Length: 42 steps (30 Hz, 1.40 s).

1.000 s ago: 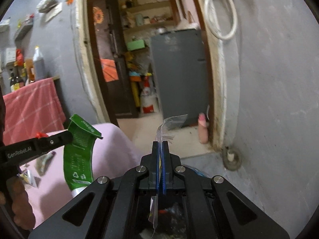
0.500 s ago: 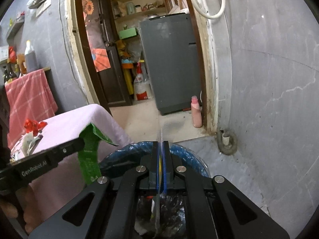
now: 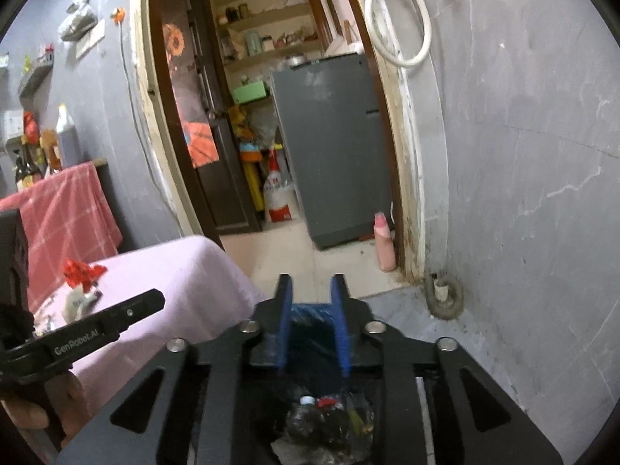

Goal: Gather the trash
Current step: 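Return both tools to the table toward the red bag and snack packet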

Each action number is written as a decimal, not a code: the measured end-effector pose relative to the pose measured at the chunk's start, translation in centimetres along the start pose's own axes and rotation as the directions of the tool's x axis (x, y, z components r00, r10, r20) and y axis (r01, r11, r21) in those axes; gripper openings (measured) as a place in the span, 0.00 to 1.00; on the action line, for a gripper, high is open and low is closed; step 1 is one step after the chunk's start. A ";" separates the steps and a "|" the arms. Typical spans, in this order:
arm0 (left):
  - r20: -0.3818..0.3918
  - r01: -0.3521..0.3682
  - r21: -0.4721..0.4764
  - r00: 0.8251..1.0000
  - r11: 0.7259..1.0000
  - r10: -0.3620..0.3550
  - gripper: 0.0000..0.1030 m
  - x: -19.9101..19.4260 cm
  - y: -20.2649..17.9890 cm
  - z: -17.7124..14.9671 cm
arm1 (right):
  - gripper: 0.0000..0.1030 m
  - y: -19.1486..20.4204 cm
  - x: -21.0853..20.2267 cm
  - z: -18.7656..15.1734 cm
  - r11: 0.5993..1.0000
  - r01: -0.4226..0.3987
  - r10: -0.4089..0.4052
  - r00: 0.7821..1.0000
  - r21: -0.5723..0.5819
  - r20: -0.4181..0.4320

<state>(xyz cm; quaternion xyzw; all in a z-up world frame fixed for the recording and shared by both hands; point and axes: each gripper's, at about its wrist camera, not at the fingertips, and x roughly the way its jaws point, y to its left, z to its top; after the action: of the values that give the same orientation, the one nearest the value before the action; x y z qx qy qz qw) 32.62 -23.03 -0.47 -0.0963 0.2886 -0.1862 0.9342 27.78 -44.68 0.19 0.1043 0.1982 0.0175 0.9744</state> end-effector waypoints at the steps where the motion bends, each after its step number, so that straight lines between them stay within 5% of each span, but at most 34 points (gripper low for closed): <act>1: 0.013 -0.004 -0.001 1.000 1.000 0.004 0.31 -0.6 0.2 0.2 | 0.20 0.4 -0.4 0.2 1.000 -0.005 0.005 1.000 0.000 0.010; 5: 0.088 -0.026 0.003 0.996 1.000 0.026 0.42 -3.7 1.2 1.1 | 0.33 2.2 -2.0 1.1 1.000 -0.023 0.023 0.997 -0.007 0.068; 11: 0.191 -0.087 -0.003 0.978 0.996 0.086 0.76 -8.7 3.5 2.6 | 0.57 5.3 -4.3 2.4 0.999 -0.049 0.051 0.988 -0.018 0.143; 15: 0.258 -0.141 0.002 0.957 0.990 0.136 0.95 -11.9 5.4 3.4 | 0.81 8.1 -5.5 3.1 0.996 -0.080 0.086 0.979 -0.042 0.183; 19: 0.300 -0.193 -0.003 0.936 0.981 0.185 0.98 -14.8 8.1 3.8 | 0.98 11.1 -5.7 3.4 0.990 -0.122 0.132 0.973 -0.065 0.188; 33: 0.276 -0.353 -0.110 0.887 0.929 0.369 0.98 -20.0 19.1 0.6 | 1.00 20.5 -3.7 0.9 0.954 -0.254 0.272 0.957 -0.159 0.104; 42: 0.184 -0.355 -0.182 0.904 0.917 0.387 0.98 -20.2 23.5 -0.8 | 1.00 24.0 1.3 -0.6 0.939 -0.295 0.287 0.955 -0.178 -0.069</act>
<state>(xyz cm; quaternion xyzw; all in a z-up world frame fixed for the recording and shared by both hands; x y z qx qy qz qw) 23.60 6.53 2.29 -0.1265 0.2112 0.0282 0.9688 28.87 -20.97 4.19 0.0405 0.1986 0.1819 0.9622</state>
